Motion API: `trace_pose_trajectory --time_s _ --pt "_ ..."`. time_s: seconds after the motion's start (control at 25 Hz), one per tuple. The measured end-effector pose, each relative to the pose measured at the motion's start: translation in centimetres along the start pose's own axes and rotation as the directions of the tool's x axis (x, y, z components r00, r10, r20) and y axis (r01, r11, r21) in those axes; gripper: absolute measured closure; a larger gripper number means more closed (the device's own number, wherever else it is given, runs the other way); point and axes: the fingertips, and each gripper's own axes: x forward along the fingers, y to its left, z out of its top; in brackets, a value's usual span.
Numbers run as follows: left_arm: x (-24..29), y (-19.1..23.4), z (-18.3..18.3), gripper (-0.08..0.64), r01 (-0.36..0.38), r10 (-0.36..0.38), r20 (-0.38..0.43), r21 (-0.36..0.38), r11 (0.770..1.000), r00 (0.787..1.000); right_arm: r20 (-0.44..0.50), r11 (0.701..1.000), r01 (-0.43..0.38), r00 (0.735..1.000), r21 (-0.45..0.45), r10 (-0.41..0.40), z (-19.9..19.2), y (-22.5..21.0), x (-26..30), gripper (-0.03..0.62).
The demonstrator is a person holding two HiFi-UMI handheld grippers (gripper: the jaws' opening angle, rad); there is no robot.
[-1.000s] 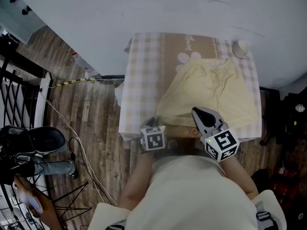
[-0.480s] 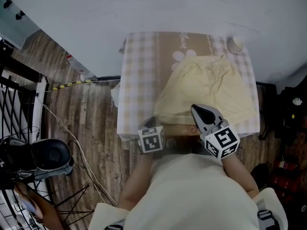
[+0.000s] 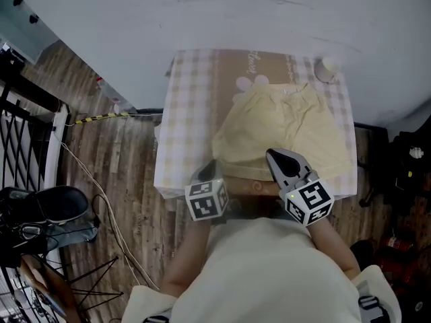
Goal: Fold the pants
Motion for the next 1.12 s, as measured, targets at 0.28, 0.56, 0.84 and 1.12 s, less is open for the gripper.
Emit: trace_pose_trajectory --time_s 0.28,0.56,0.84,1.12 --pt "0.4 -5.3 1.2 0.545 0.007 -0.005 0.053 -0.045 0.999 0.999 0.021 1.000 -0.019 1.000 0.003 0.019 -0.1 -4.4 -3.2 0.592" --pt "1.1 -11.4 2.3 0.545 -0.016 0.023 0.106 -0.065 0.998 0.994 0.035 0.999 -0.027 0.999 0.023 0.027 -0.3 -10.1 -7.3 0.592" --pt "1.5 -17.7 3.3 0.545 0.011 -0.005 0.142 -0.044 0.999 0.990 0.072 0.997 -0.048 0.996 0.060 0.044 -0.6 -13.9 -9.7 0.592" --pt "3.0 -24.7 3.1 0.546 0.056 -0.053 0.145 -0.017 0.998 0.988 0.079 0.996 -0.038 0.996 0.080 0.032 -1.9 -18.2 -13.4 0.592"
